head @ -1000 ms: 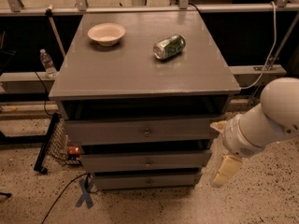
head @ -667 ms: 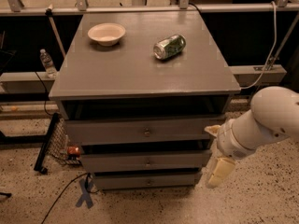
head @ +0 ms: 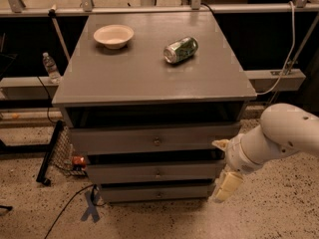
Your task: Open middle drawer
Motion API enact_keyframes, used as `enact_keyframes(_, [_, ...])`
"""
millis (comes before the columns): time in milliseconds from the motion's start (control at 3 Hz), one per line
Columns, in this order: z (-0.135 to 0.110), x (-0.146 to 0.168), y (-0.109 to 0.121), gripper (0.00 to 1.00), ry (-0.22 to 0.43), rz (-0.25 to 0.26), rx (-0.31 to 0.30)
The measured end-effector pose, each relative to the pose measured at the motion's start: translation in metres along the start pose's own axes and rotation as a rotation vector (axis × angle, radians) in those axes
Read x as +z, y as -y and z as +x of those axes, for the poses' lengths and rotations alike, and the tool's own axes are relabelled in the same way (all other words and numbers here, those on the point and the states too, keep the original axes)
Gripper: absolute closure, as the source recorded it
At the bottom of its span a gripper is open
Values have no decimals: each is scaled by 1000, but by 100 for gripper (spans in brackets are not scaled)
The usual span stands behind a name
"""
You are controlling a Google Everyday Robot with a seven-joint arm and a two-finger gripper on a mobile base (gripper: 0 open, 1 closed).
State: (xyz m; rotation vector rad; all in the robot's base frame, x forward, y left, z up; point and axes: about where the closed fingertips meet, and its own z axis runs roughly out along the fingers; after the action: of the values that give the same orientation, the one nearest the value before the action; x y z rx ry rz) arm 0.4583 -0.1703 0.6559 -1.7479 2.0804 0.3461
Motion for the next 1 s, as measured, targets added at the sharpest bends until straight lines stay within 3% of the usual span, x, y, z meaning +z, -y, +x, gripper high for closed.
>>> enact_keyframes(333, [12, 17, 3, 0, -4, 16, -16])
enact_keyframes(1000, [45, 81, 19, 0, 10, 36, -63])
